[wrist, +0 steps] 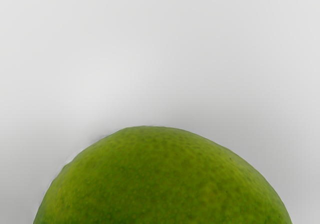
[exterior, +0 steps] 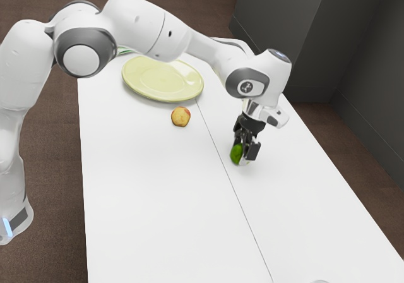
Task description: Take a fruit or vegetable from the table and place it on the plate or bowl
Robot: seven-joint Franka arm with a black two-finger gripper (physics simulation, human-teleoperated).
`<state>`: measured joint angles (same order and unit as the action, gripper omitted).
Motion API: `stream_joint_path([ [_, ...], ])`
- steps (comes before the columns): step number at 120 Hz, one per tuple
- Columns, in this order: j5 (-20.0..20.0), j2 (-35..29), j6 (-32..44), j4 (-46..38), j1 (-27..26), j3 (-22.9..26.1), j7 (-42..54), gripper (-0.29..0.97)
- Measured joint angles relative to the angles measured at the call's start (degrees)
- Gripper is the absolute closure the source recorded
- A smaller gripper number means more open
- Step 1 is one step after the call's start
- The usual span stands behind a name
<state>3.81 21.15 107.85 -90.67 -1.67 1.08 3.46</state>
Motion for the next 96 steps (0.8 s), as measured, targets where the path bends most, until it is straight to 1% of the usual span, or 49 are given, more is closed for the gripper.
stream_joint_path([
  [11, -0.02, 0.06, 0.33, 0.01, -0.03, -0.01, -0.06, 0.20],
  [28, -0.38, -0.09, 0.69, -0.01, -0.02, -0.01, -0.30, 0.31],
  [41, -0.60, -0.98, 0.85, 0.04, 0.03, -0.04, -0.50, 0.29],
  [48, -0.67, -2.41, 0.79, 0.20, 0.27, -0.21, -0.52, 0.26],
  [56, -0.75, -4.21, 0.68, 0.75, 0.66, -1.59, -0.41, 0.24],
  [64, -0.79, -4.83, 0.61, 2.12, 2.30, -2.59, -0.09, 0.24],
  [74, -0.74, -4.99, 0.56, 4.36, 3.30, -5.39, 0.44, 0.24],
  [96, -0.53, -5.06, 0.48, 6.59, 3.65, -14.22, 1.61, 0.24],
])
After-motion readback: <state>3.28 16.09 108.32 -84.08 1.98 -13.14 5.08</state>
